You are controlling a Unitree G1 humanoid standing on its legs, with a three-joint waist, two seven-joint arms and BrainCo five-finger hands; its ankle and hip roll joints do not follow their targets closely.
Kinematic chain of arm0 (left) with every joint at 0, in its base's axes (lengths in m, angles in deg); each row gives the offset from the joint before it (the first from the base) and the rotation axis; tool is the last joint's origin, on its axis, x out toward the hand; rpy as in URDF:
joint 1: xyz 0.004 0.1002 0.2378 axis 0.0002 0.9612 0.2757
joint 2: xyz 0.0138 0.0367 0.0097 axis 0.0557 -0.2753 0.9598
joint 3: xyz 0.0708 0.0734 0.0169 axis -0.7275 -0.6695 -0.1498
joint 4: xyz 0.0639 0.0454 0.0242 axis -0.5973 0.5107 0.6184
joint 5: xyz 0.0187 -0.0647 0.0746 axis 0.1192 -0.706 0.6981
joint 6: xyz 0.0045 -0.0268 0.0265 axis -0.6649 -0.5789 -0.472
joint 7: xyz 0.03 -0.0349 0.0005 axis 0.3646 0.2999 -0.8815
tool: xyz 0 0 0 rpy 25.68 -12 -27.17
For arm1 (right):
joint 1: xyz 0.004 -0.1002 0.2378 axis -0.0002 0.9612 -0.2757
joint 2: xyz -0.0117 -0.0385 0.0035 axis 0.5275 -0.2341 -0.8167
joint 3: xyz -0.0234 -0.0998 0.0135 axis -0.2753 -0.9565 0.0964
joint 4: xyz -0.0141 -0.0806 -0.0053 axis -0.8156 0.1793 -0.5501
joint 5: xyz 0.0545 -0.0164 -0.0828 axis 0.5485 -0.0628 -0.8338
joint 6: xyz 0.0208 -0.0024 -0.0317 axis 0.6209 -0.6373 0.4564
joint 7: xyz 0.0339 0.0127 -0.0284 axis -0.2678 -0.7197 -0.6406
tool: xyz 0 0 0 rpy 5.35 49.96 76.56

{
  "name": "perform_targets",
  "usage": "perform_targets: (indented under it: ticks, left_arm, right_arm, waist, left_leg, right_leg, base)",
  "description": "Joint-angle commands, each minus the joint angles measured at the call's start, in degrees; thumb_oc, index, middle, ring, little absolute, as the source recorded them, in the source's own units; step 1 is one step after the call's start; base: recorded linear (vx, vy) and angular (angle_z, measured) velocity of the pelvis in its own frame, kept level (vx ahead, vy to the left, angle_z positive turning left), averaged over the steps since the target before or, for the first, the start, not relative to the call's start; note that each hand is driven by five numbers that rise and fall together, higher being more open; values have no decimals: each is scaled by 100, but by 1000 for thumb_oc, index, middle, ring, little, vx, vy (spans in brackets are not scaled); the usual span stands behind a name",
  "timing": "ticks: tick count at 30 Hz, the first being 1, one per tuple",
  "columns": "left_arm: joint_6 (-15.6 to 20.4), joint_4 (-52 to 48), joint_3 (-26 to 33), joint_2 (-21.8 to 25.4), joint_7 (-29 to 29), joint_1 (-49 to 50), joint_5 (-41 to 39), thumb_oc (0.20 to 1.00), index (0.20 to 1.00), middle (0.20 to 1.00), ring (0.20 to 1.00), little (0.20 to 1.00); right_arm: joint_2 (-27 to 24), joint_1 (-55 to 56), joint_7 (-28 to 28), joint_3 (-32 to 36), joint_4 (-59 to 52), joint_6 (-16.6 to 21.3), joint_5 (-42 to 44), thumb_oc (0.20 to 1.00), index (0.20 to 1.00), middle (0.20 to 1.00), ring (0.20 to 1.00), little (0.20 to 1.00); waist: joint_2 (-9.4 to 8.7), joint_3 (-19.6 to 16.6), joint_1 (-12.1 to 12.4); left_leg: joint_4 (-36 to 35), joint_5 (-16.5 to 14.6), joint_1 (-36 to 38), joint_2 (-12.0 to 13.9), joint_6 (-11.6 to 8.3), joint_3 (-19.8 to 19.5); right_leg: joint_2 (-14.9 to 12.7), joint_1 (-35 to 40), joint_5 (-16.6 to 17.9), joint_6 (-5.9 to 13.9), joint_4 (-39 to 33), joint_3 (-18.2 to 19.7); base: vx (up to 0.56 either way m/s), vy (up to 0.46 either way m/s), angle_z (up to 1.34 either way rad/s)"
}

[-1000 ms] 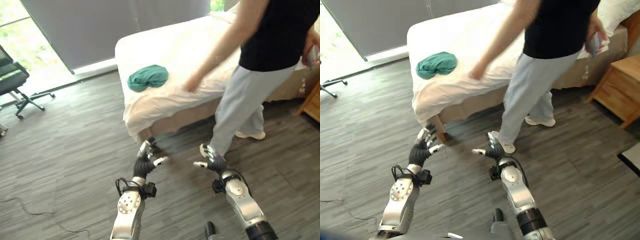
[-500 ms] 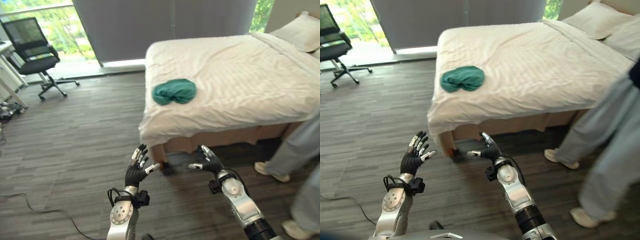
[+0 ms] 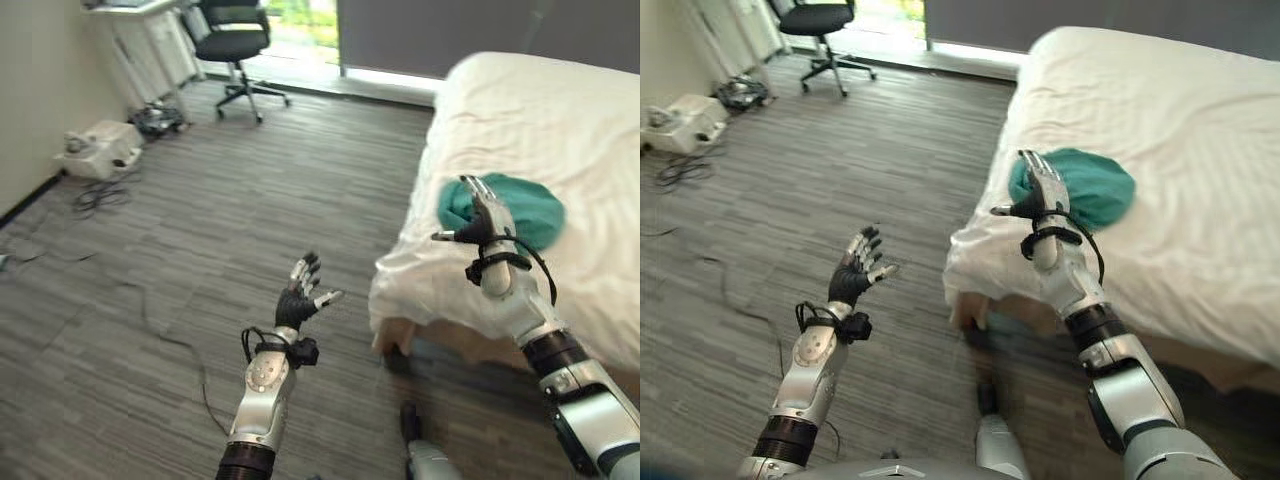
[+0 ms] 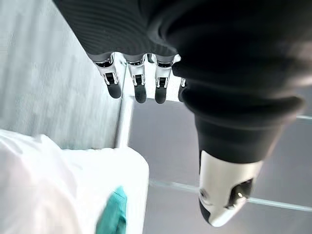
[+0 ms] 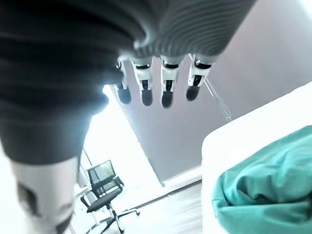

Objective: Pick up bed clothes into laundry basket.

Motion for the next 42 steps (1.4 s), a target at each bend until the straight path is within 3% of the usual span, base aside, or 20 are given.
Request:
perform_targets:
  ticks: [1, 4, 7, 20, 26, 27, 28, 33, 35, 38, 39, 40, 41, 42]
  left_arm:
    - [126, -526, -60, -10, 163, -593, -82, 1000, 1000, 1000, 1000, 1000]
    - [120, -625, 4, -2, 189, -492, -69, 1000, 1000, 1000, 1000, 1000]
    - [212, -711, 118, 15, 231, -114, -61, 1000, 1000, 1000, 1000, 1000]
    - [629, -913, -134, 346, 337, -63, -267, 1000, 1000, 1000, 1000, 1000]
    - [665, -912, -376, 497, 239, -540, -264, 1000, 1000, 1000, 1000, 1000]
    - [607, -735, -363, 374, 158, -761, -242, 1000, 1000, 1000, 1000, 1000]
    - [564, -643, -358, 350, 219, -841, -241, 1000, 1000, 1000, 1000, 1000]
    - [347, -517, -264, 325, 346, -852, -403, 1000, 1000, 1000, 1000, 1000]
    - [284, -361, -220, 313, 303, -887, -303, 1000, 1000, 1000, 1000, 1000]
    - [233, -201, -151, 280, 225, -976, -198, 1000, 1000, 1000, 1000, 1000]
    - [204, -36, -67, 211, 99, -1157, -90, 1000, 1000, 1000, 1000, 1000]
    - [211, -20, -68, 211, 99, -1173, -86, 1000, 1000, 1000, 1000, 1000]
    - [155, 190, 2, 122, -45, -1359, 5, 1000, 1000, 1000, 1000, 1000]
    - [169, 223, -9, 120, -47, -1384, 15, 1000, 1000, 1000, 1000, 1000]
  right_arm:
    - [-25, -1113, 625, -653, 1275, -166, -453, 1000, 1000, 1000, 1000, 1000]
    - [-8, -1176, 778, -839, 1766, -277, -509, 1000, 1000, 1000, 1000, 1000]
    - [69, -1271, 841, -1106, 2329, -405, -594, 1000, 1000, 1000, 1000, 1000]
    - [-111, -2071, 886, -1393, 3653, -490, -309, 1000, 1000, 1000, 1000, 1000]
    - [-4, -2419, 977, -1404, 4537, -508, 79, 1000, 1000, 1000, 1000, 1000]
    - [42, -2426, 947, -1340, 4769, -580, 200, 426, 426, 426, 426, 426]
    - [10, -2499, 980, -1357, 4998, -599, 266, 200, 200, 200, 200, 200]
    - [-260, -2438, 745, -1124, 5020, -422, 511, 200, 200, 200, 200, 200]
    - [-287, -2330, 665, -1021, 4703, -364, 534, 200, 200, 200, 200, 200]
    - [-248, -2288, 552, -1053, 4304, -362, 462, 200, 200, 200, 200, 200]
    - [-185, -2253, 446, -1046, 3942, -383, 416, 200, 200, 200, 200, 200]
    - [-196, -2249, 434, -1035, 3919, -395, 410, 200, 200, 200, 200, 200]
    - [-139, -2153, 328, -998, 3512, -353, 401, 200, 200, 200, 200, 200]
    - [-171, -2126, 297, -973, 3452, -381, 390, 200, 200, 200, 200, 200]
  waist:
    - [40, -25, 108]
    - [30, -45, 70]
    - [178, -130, 78]
    - [566, 8, -66]
    - [922, 140, -114]
    - [989, 165, -108]
    - [1050, 182, -91]
    - [1256, 245, -156]
    - [1236, 302, -238]
    - [1059, 358, -276]
    - [837, 362, -228]
    - [832, 378, -224]
    - [609, 287, -113]
    - [600, 310, -108]
  left_leg:
    - [33, 16, -55, 60, 38, 304]
    - [33, -29, -1, -38, 60, 182]
    - [33, -188, 135, -55, 0, 193]
    - [33, -96, -50, 188, -283, 408]
    - [33, 1, -450, 250, -489, 437]
    - [33, 21, -495, 241, -540, 435]
    - [33, 73, -542, 230, -578, 426]
    - [33, 94, -315, 275, -699, 562]
    - [129, 116, -131, 254, -708, 669]
    - [682, -137, -185, 227, -642, 633]
    - [1112, -495, -263, 113, -522, 346]
    - [1159, -524, -273, 119, -517, 345]
    - [1287, -713, -318, -38, -444, -215]
    - [1341, -748, -322, -38, -434, -225]
  right_leg:
    - [-72, 739, -97, 90, -382, -688]
    - [-129, 841, 48, -5, -382, -910]
    - [-102, 963, 35, -41, -382, -1026]
    - [128, 654, 132, -248, -382, -770]
    - [178, 182, 107, -338, -382, -626]
    - [164, 131, 108, -352, -382, -635]
    - [167, 89, 129, -377, -382, -635]
    - [227, 282, -26, -405, -382, -714]
    - [268, 461, -59, -423, -382, -706]
    - [270, 603, -65, -466, -382, -647]
    - [288, 734, -51, -500, -382, -569]
    - [286, 744, -55, -496, -382, -568]
    - [354, 862, -53, -517, -382, -442]
    - [344, 886, -66, -508, -382, -449]
  base:
    - [261, -184, 35]
    - [82, -146, 35]
    - [112, -155, 12]
    - [37, -151, -5]
    - [-22, -107, -10]
    - [-53, -55, 5]
    - [-31, -32, 11]
    - [21, -31, 6]
    - [50, -29, 8]
    - [43, -53, -9]
    - [98, -64, -19]
    - [134, -74, -38]
    - [83, -15, -49]
    - [208, 6, -62]
